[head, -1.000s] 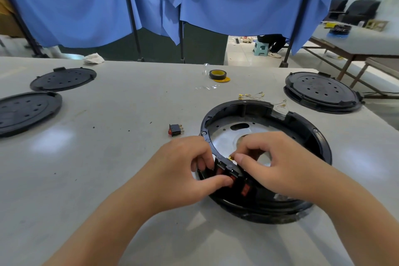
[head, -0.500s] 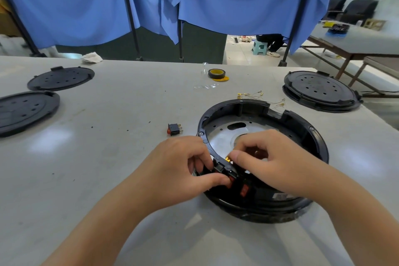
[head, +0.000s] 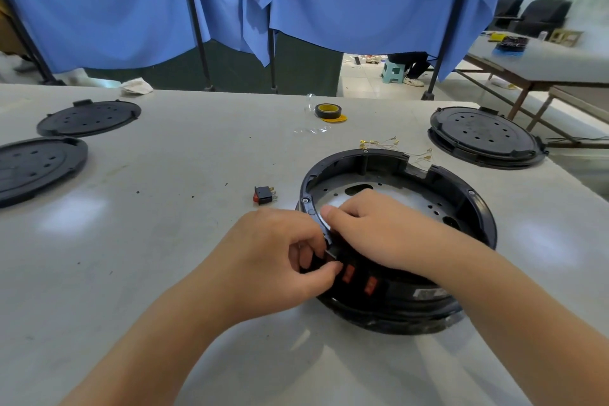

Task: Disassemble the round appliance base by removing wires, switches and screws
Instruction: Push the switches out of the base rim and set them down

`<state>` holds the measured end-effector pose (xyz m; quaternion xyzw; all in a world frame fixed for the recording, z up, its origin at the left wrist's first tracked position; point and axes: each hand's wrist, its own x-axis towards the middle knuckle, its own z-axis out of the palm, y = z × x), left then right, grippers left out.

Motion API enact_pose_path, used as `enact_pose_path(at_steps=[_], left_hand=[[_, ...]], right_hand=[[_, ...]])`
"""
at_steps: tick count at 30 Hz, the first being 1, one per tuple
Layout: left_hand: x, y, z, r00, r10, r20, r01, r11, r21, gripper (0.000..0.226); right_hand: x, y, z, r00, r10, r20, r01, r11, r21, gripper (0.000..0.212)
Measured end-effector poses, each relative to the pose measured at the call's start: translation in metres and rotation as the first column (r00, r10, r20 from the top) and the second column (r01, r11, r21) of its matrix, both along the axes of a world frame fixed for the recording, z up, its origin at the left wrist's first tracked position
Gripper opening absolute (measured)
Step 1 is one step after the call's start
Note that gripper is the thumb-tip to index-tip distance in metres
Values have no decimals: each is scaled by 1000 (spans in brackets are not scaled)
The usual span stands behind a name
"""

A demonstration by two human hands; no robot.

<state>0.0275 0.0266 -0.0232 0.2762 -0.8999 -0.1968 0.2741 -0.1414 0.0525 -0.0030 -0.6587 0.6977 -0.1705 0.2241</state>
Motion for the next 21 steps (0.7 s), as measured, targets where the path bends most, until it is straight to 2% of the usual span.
enact_pose_path(at_steps=[3,7,21], left_hand=[[-1,1,1,1000,6,2,-6,1000,-12,24],[-2,1,0,1000,-1,17,2,999,-34,21],[-2,0,-1,1000,-11,-12,10,999,-40,16]], right_hand=[[10,-2,-2,999,-11,-30,11,1000,-4,52],[13,-1,-3,999,31,-15,-32,999,-37,39],[12,0,3,998,56,-1,-56,998,2,30]])
